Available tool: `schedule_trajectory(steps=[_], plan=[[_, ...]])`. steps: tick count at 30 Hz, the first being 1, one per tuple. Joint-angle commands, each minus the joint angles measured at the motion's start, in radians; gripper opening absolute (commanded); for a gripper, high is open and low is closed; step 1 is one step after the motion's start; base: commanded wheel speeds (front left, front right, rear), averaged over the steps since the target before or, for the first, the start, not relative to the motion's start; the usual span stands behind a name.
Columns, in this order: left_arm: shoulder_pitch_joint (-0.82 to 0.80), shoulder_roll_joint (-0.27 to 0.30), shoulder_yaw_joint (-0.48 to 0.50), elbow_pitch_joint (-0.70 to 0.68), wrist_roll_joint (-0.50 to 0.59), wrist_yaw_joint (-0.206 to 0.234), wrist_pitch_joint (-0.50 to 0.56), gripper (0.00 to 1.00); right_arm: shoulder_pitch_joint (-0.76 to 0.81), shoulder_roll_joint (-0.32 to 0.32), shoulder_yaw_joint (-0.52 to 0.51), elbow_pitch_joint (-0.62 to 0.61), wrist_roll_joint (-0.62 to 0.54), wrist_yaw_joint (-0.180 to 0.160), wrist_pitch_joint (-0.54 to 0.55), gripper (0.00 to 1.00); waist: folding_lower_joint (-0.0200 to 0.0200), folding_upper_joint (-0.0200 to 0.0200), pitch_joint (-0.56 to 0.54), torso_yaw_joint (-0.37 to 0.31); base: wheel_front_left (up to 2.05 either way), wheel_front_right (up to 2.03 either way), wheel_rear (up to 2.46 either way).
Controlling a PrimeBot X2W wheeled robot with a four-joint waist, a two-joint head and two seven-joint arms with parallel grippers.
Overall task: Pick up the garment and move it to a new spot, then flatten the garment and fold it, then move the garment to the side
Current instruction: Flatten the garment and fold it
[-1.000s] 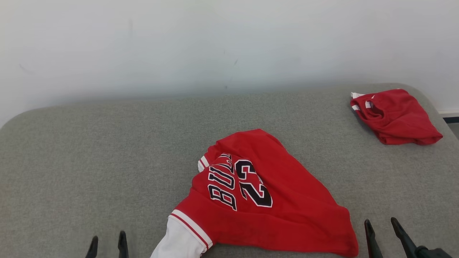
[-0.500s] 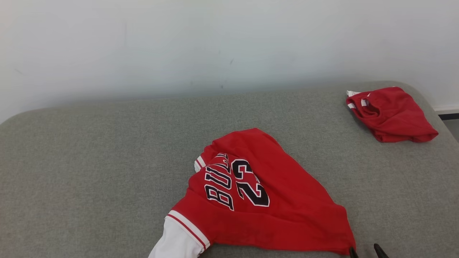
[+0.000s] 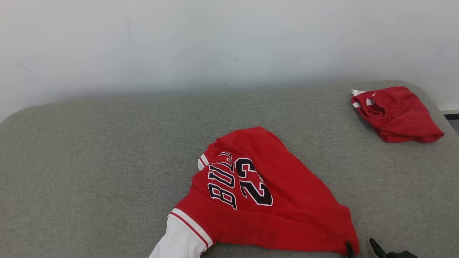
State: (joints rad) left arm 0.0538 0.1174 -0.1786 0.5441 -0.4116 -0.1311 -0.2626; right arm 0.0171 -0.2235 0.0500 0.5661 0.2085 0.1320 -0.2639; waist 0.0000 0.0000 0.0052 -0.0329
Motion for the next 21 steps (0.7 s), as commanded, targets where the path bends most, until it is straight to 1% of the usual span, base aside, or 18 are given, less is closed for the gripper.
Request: schedule_trajectory(steps=[1, 8, 11, 12, 13, 14, 15, 18, 21], plan=[[-0.019, 0.006, -0.009, 0.015, -0.004, 0.001, -0.003, 1.00, -0.011, 0.002, 0.001, 0.010, -0.008, -0.003, 0.000, 1.00, 0.0000, 0.0000, 0.001, 0.003, 0.00, 0.00, 0.00], [-0.044, 0.012, -0.032, 0.051, -0.038, 0.001, -0.003, 1.00, -0.031, 0.012, 0.008, 0.046, -0.016, -0.003, 0.000, 1.00, 0.0000, 0.0000, 0.005, 0.005, 0.00, 0.00, 0.00], [-0.062, 0.008, -0.038, 0.065, -0.056, 0.001, -0.003, 1.00, -0.046, 0.018, 0.019, 0.084, -0.011, -0.003, 0.000, 1.00, 0.0000, 0.0000, 0.006, 0.005, 0.00, 0.00, 0.00], [-0.067, 0.009, -0.045, 0.071, -0.054, 0.001, -0.003, 1.00, -0.052, 0.020, 0.024, 0.099, -0.008, -0.003, 0.000, 0.68, 0.0000, 0.0000, 0.005, 0.005, 0.00, 0.00, 0.00], [-0.073, 0.008, -0.050, 0.078, -0.063, 0.001, -0.003, 0.76, -0.058, 0.021, 0.030, 0.113, -0.005, -0.003, 0.000, 0.44, 0.0000, 0.0000, 0.005, 0.005, 0.00, 0.00, 0.00], [-0.078, 0.003, -0.053, 0.080, -0.081, 0.001, -0.003, 0.16, -0.064, 0.021, 0.033, 0.122, -0.002, -0.003, 0.000, 0.00, 0.0000, 0.0000, 0.005, 0.005, 0.00, 0.00, 0.00], [-0.087, 0.010, -0.066, 0.093, -0.092, 0.001, -0.003, 0.00, -0.075, 0.023, 0.038, 0.131, 0.003, -0.003, 0.000, 0.00, 0.0000, 0.0000, 0.004, 0.004, 0.00, 0.00, 0.00], [-0.093, 0.016, -0.071, 0.090, -0.105, 0.001, -0.003, 0.00, -0.073, 0.024, 0.037, 0.107, 0.010, -0.003, 0.000, 0.00, 0.0000, 0.0000, 0.002, 0.004, 0.00, 0.00, 0.00], [-0.065, 0.021, -0.053, 0.028, -0.087, 0.001, -0.003, 0.00, -0.043, 0.018, 0.032, 0.048, 0.025, -0.003, 0.000, 0.00, 0.0000, 0.0000, -0.002, 0.007, 0.00, 0.00, 0.00]])
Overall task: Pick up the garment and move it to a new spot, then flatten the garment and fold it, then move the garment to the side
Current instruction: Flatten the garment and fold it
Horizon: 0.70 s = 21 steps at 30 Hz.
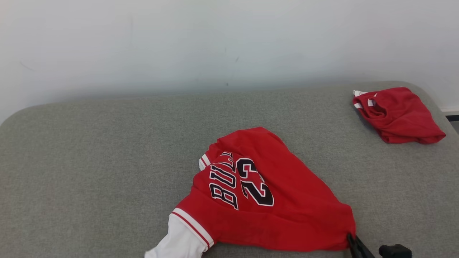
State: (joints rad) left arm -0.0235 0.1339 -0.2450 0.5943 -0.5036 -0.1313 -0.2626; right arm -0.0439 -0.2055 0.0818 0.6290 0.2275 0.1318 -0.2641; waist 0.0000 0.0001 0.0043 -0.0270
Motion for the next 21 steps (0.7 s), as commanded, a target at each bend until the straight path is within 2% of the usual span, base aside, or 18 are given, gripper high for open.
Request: schedule_trajectory(steps=[1, 8, 12, 16, 18, 21], plan=[[0.025, 0.001, 0.034, -0.058, 0.007, 0.001, -0.003, 0.00, 0.032, -0.004, -0.007, -0.049, 0.014, -0.003, 0.000, 0.00, 0.0000, -0.0001, -0.002, 0.004, 0.00, 0.00, 0.00], [0.105, 0.011, 0.129, -0.282, 0.113, 0.002, -0.003, 0.00, 0.098, -0.023, -0.028, -0.270, 0.037, -0.003, 0.000, 0.00, 0.0000, -0.0001, 0.000, 0.003, 0.00, 0.00, 0.00], [0.055, 0.045, 0.143, -0.373, 0.147, 0.002, -0.003, 0.00, 0.034, -0.032, 0.010, -0.352, 0.078, -0.003, 0.007, 0.00, 0.0000, -0.0001, 0.019, -0.008, 0.00, 0.00, 0.00], [-0.081, 0.124, 0.119, -0.436, 0.154, 0.002, 0.038, 0.00, -0.100, -0.046, 0.055, -0.394, 0.170, -0.003, 0.052, 0.00, 0.0000, -0.0001, 0.059, -0.017, 0.00, 0.00, 0.00], [-0.183, 0.160, 0.104, -0.464, 0.121, 0.002, 0.076, 0.00, -0.194, -0.061, 0.079, -0.402, 0.199, -0.003, 0.074, 0.00, 0.0000, -0.0001, 0.091, -0.020, 0.00, 0.00, 0.00], [-0.371, 0.248, 0.057, -0.491, 0.100, 0.002, 0.145, 0.00, -0.364, -0.065, 0.086, -0.391, 0.273, -0.003, 0.117, 0.00, 0.0000, -0.0001, 0.160, -0.020, 0.00, 0.00, 0.00]])
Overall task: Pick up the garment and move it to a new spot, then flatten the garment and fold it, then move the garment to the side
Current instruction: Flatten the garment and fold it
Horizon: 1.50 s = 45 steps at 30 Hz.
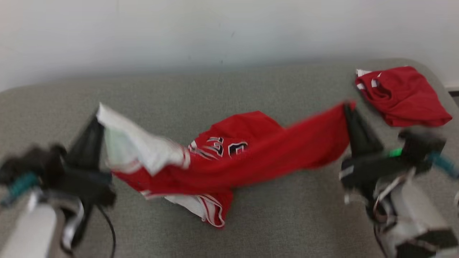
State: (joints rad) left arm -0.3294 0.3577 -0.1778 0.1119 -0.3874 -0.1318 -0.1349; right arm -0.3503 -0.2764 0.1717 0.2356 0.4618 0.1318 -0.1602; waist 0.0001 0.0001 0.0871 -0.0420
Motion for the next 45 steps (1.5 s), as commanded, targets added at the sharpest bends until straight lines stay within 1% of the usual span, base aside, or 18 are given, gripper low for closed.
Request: schedule_trajectory(steps=[1, 2, 3, 5, 7, 10, 11, 12, 16, 20, 22, 27, 30, 32, 33, 35, 39, 45], plan=[[-0.131, 0.044, -0.031, -0.009, -0.033, 0.002, 0.039, 0.00, -0.121, -0.004, -0.003, 0.012, 0.049, -0.003, 0.026, 0.00, -0.0001, -0.0001, 0.100, -0.004, 0.00, 0.00, 0.00], [-0.201, 0.073, -0.055, -0.005, -0.038, 0.002, 0.059, 0.00, -0.185, -0.015, 0.003, 0.023, 0.056, -0.003, 0.038, 0.00, -0.0001, -0.0001, 0.121, -0.004, 0.00, 0.00, 0.00], [-0.201, 0.073, -0.055, -0.005, -0.038, 0.002, 0.059, 0.00, -0.185, -0.015, 0.003, 0.023, 0.056, -0.003, 0.038, 0.00, -0.0001, -0.0001, 0.121, -0.004, 0.00, 0.00, 0.00], [-0.346, 0.117, -0.093, 0.011, -0.076, 0.002, 0.097, 0.00, -0.308, -0.023, 0.005, 0.045, 0.083, -0.003, 0.067, 0.00, -0.0001, -0.0001, 0.173, 0.000, 0.00, 0.00, 0.00], [-0.487, 0.158, -0.136, 0.037, -0.090, 0.002, 0.127, 0.00, -0.442, -0.039, 0.005, 0.077, 0.093, -0.003, 0.089, 0.00, -0.0001, -0.0001, 0.222, 0.003, 0.00, 0.00, 0.00], [-0.701, 0.184, -0.183, 0.101, -0.149, 0.002, 0.156, 0.00, -0.631, -0.044, 0.014, 0.136, 0.112, -0.003, 0.130, 0.00, -0.0001, -0.0001, 0.288, 0.005, 0.00, 0.00, 0.00], [-0.775, 0.204, -0.200, 0.121, -0.149, 0.002, 0.165, 0.00, -0.697, -0.046, 0.020, 0.155, 0.114, -0.003, 0.148, 0.00, -0.0001, -0.0001, 0.311, 0.003, 0.00, 0.00, 0.00], [-0.837, 0.211, -0.215, 0.148, -0.160, 0.002, 0.169, 0.00, -0.757, -0.047, 0.025, 0.176, 0.118, -0.003, 0.158, 0.00, -0.0001, -0.0001, 0.328, 0.002, 0.00, 0.00, 0.00], [-1.081, 0.219, -0.249, 0.240, -0.210, 0.002, 0.192, 0.00, -1.004, -0.049, 0.050, 0.270, 0.111, -0.003, 0.197, 0.00, -0.0001, -0.0001, 0.403, -0.005, 0.00, 0.00, 0.00], [-1.296, 0.222, -0.279, 0.347, -0.209, 0.002, 0.194, 0.00, -1.225, -0.030, 0.056, 0.384, 0.107, -0.003, 0.211, 0.00, -0.0001, -0.0001, 0.460, -0.016, 0.00, 0.00, 0.00], [-1.396, 0.209, -0.298, 0.402, -0.217, 0.002, 0.195, 0.00, -1.322, -0.028, 0.063, 0.437, 0.093, -0.003, 0.203, 0.00, -0.0001, -0.0001, 0.481, -0.020, 0.00, 0.00, 0.00], [-1.613, 0.172, -0.338, 0.546, -0.227, 0.002, 0.173, 0.00, -1.497, -0.023, 0.084, 0.568, 0.051, -0.003, 0.184, 0.00, -0.0001, -0.0001, 0.512, -0.025, 0.00, 0.00, 0.00], [-1.690, 0.143, -0.358, 0.617, -0.221, 0.002, 0.140, 0.00, -1.563, -0.026, 0.096, 0.631, 0.027, -0.003, 0.169, 0.00, -0.0001, -0.0001, 0.531, -0.015, 0.00, 0.00, 0.00], [-1.730, 0.128, -0.385, 0.659, -0.210, 0.002, 0.129, 0.00, -1.599, -0.013, 0.079, 0.672, 0.052, -0.003, 0.159, 0.00, -0.0001, -0.0001, 0.537, -0.012, 0.00, 0.00, 0.00], [-1.756, 0.120, -0.385, 0.673, -0.213, 0.002, 0.108, 0.00, -1.619, -0.013, 0.081, 0.685, 0.046, -0.003, 0.154, 0.00, -0.0001, -0.0001, 0.543, -0.009, 0.00, 0.00, 0.00], [-1.774, 0.095, -0.410, 0.698, -0.230, 0.002, 0.097, 0.00, -1.655, -0.020, 0.088, 0.717, 0.050, -0.003, 0.144, 0.00, -0.0001, -0.0001, 0.557, 0.001, 0.00, 0.00, 0.00], [-1.791, 0.097, -0.462, 0.732, -0.250, 0.002, 0.068, 0.00, -1.673, -0.023, 0.122, 0.768, 0.059, -0.003, 0.126, 0.00, -0.0001, -0.0001, 0.577, 0.010, 0.00, 0.00, 0.00], [-1.762, 0.113, -0.515, 0.755, -0.300, 0.002, 0.013, 0.00, -1.672, -0.042, 0.174, 0.793, 0.098, -0.003, 0.112, 0.00, -0.0001, -0.0001, 0.595, 0.020, 0.00, 0.00, 0.00]])
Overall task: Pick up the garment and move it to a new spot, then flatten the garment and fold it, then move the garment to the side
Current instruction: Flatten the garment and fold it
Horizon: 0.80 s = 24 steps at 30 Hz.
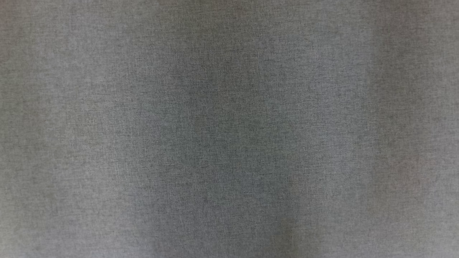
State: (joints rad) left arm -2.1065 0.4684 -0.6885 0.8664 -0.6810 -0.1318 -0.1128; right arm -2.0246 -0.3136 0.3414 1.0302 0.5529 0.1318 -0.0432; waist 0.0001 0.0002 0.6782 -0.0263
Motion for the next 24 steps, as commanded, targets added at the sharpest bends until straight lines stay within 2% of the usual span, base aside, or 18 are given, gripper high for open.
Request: schedule_trajectory(steps=[1, 5, 8, 12, 14, 18, 21, 24], plan=[[0.025, 0.009, -0.011, -0.001, -0.016, 0.002, -0.019, 0.00, 0.013, -0.003, 0.013, -0.007, 0.023, -0.003, -0.003, 0.00, -0.0001, -0.0002, 0.005, 0.005, 0.00, 0.00, 0.00], [0.061, 0.035, -0.029, -0.019, -0.035, 0.002, -0.058, 0.00, 0.059, -0.014, 0.044, -0.037, 0.079, -0.003, 0.000, 0.00, -0.0001, -0.0002, -0.001, 0.005, 0.00, 0.00, 0.00], [0.115, 0.054, -0.037, -0.058, -0.064, 0.002, -0.092, 0.00, 0.128, -0.058, 0.082, -0.089, 0.133, -0.003, 0.001, 0.00, -0.0001, -0.0002, -0.023, 0.008, 0.00, 0.00, 0.00], [0.228, 0.088, -0.029, -0.129, -0.105, 0.002, -0.120, 0.00, 0.281, -0.110, 0.140, -0.186, 0.214, -0.003, 0.004, 0.00, -0.0001, -0.0002, -0.070, 0.015, 0.00, 0.00, 0.00], [0.350, 0.112, -0.010, -0.206, -0.134, 0.021, -0.136, 0.00, 0.413, -0.159, 0.170, -0.282, 0.279, -0.003, -0.004, 0.00, -0.0001, -0.0002, -0.116, 0.018, 0.00, 0.00, 0.00], [0.571, 0.161, 0.030, -0.374, -0.183, 0.082, -0.148, 0.00, 0.629, -0.226, 0.190, -0.433, 0.354, -0.003, -0.020, 0.00, -0.0001, -0.0002, -0.183, 0.019, 0.00, 0.00, 0.00], [0.770, 0.192, 0.053, -0.533, -0.220, 0.149, -0.151, 0.00, 0.796, -0.279, 0.191, -0.538, 0.386, -0.003, -0.029, 0.00, -0.0001, -0.0002, -0.241, 0.025, 0.00, 0.00, 0.00], [0.978, 0.220, 0.077, -0.714, -0.231, 0.252, -0.153, 0.00, 0.967, -0.326, 0.166, -0.629, 0.408, -0.003, -0.044, 0.00, -0.0001, -0.0002, -0.294, 0.032, 0.00, 0.00, 0.00]])
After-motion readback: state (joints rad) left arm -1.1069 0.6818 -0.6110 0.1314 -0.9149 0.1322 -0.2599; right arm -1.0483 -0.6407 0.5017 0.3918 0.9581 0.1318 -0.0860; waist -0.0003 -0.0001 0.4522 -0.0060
